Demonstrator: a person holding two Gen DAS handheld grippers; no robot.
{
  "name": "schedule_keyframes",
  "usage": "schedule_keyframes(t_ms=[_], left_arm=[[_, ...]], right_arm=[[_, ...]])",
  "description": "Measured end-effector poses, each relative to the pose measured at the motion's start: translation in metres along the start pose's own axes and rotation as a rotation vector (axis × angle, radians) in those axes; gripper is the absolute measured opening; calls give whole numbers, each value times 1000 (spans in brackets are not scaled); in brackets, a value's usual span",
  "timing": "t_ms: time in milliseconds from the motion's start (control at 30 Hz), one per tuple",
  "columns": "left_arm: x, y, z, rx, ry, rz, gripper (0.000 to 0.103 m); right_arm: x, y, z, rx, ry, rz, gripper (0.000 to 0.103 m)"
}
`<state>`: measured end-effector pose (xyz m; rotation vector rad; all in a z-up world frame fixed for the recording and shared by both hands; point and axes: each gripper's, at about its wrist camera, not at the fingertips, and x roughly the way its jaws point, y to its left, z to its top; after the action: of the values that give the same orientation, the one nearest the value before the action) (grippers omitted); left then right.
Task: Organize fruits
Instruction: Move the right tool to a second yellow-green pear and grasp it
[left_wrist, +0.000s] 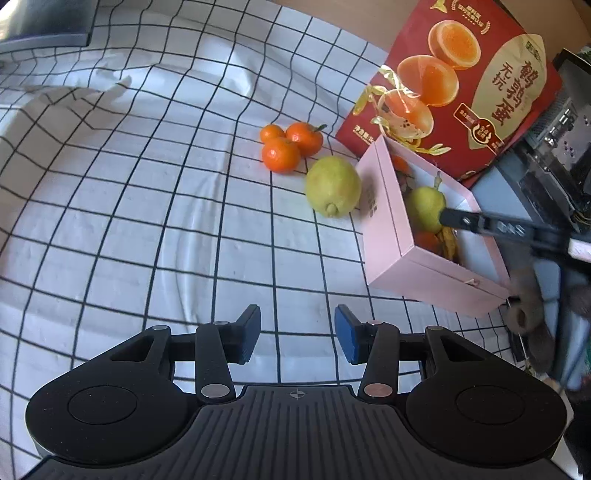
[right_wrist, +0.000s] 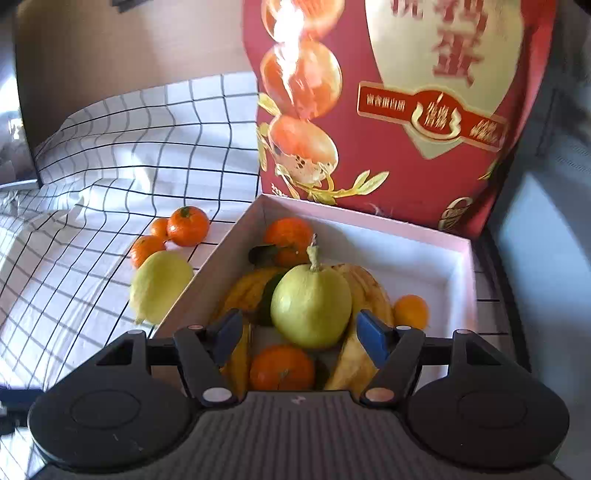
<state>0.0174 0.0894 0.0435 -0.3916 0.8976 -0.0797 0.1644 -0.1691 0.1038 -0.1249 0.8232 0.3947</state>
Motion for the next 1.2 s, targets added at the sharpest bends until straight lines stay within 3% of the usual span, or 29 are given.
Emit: schedule_keyframes(t_ms=[267,367,433,500,667,833,1000,1200], left_arm=[[-1,8,10,27,28,-27,49],[-6,11,17,39,65,-29,49],[-15,12,23,66,47,-43,49],[-20,16,28,80,12,-41,49],[-23,35,32,17,-15,3,49],[-27,55,21,10,-10,-2,49],[-26,75,4,-47,-14,-54,49],[-20,90,1,-73,-29,-67,49]], right_arm=[[-46,43,-16,-4,-79,-4,72],[-48,60,-15,25,-69,-27,73],[-49,70,-15,68,-37,-22,73],[-56,81,-18,68,-62,-22,73],[-61,101,-23,51,-118,-63,73],[-48,127,-12,-94,-95,-50,73],[-17,158,6,-226,-36,-45,72],[38,184,23,-387,40,-121,66]])
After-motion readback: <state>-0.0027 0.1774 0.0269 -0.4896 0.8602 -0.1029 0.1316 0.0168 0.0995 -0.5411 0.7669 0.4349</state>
